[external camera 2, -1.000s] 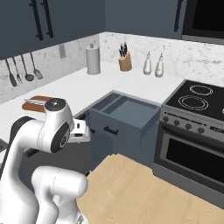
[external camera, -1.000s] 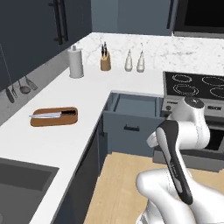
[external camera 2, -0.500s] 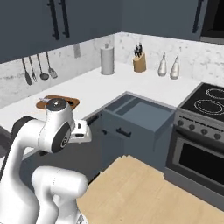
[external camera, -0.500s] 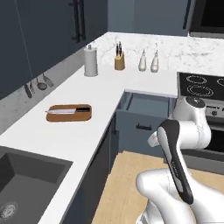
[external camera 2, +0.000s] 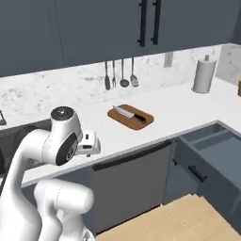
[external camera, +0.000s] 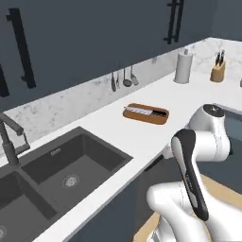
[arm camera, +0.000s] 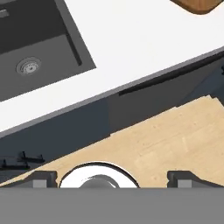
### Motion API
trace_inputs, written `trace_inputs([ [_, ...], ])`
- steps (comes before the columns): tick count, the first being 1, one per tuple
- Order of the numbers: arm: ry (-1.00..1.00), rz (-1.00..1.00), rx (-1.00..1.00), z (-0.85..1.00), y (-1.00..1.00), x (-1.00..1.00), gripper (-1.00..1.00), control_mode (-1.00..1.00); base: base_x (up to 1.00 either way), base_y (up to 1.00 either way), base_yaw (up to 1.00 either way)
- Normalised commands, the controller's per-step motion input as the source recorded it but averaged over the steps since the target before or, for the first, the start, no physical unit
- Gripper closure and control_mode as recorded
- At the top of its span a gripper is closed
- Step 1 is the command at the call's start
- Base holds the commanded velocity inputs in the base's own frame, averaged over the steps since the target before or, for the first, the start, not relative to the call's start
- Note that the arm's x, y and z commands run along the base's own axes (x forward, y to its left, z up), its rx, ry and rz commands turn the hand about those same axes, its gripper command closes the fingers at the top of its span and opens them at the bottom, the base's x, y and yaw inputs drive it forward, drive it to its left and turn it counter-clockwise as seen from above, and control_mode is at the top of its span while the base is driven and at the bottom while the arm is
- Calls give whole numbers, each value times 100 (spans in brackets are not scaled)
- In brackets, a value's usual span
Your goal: Pick up the knife from the drawer and place it on the cutting board. Then place the meat from the plate to the cutting board.
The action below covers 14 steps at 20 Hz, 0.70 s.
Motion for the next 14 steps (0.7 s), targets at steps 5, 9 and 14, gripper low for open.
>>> trace_inputs([
  [5,0,0,0,0,0,0,-100,100,0,6,77],
  [9,0,0,0,0,0,0,-100,100,0,0,79],
  [14,0,0,0,0,0,0,-100,100,0,0,79],
])
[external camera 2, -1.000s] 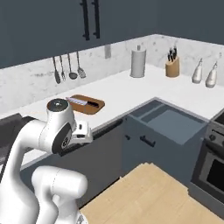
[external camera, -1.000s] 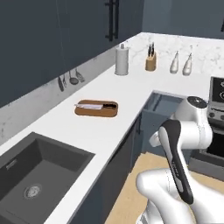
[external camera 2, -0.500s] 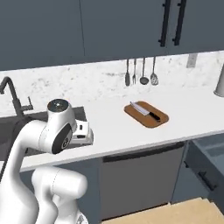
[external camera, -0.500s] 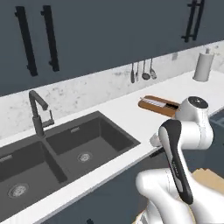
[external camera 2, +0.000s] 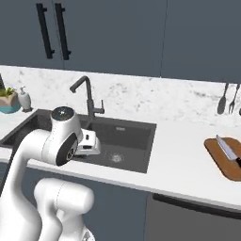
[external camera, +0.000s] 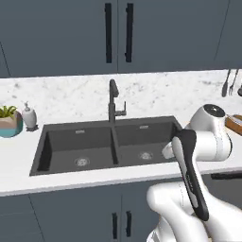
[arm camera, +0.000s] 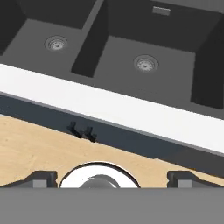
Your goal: Pick up the knife from the drawer and place it on the cutting board. Then place the meat from the plate to the cutting board.
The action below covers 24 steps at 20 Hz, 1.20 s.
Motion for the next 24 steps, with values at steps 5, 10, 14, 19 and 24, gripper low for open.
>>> trace_inputs([
  [5,0,0,0,0,0,0,-100,100,0,0,73],
  [10,0,0,0,0,0,0,-100,100,0,-14,67],
  [14,0,0,0,0,0,0,-100,100,0,-1,73],
  [19,0,0,0,0,0,0,-100,100,16,47,35],
  [24,0,0,0,0,0,0,-100,100,61,99,-6],
])
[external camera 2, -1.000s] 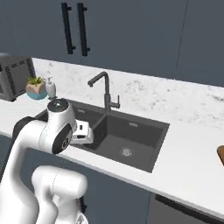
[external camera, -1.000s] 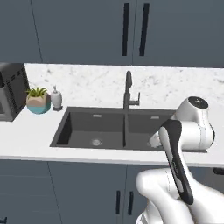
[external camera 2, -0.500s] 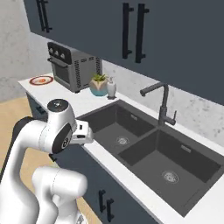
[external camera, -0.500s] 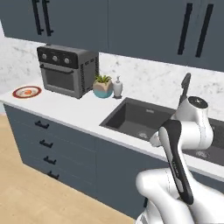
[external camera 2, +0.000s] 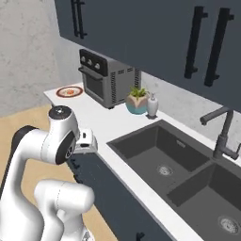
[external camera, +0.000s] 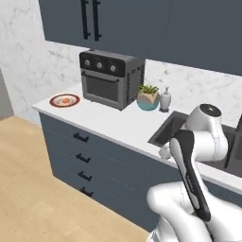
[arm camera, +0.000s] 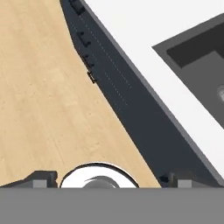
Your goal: Pick up the knife from the drawer and place it on the cutting board. Then place the meat from the plate to the cutting board.
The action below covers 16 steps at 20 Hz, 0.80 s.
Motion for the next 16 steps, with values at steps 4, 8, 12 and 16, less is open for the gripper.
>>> trace_inputs([
  [4,0,0,0,0,0,0,-100,100,73,100,-31],
  [8,0,0,0,0,0,0,-100,100,70,100,-46],
  [12,0,0,0,0,0,0,-100,100,57,100,-55],
  [16,0,0,0,0,0,0,-100,100,18,88,-55],
])
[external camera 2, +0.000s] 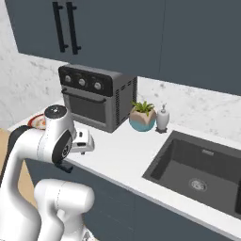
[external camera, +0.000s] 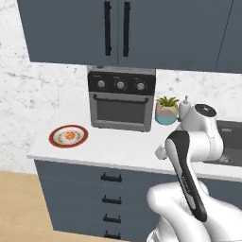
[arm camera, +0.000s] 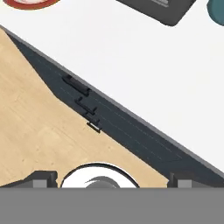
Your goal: Pick up the knife from the drawer and place it on the cutting board. Then place the meat from the plate to the cutting board.
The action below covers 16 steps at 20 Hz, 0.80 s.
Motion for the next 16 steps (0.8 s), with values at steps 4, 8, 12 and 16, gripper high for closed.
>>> trace_inputs([
  [4,0,0,0,0,0,0,-100,100,1,84,-50],
  [8,0,0,0,0,0,0,-100,100,2,96,-42],
  [12,0,0,0,0,0,0,-100,100,1,100,-37],
  [16,0,0,0,0,0,0,-100,100,8,99,-32],
])
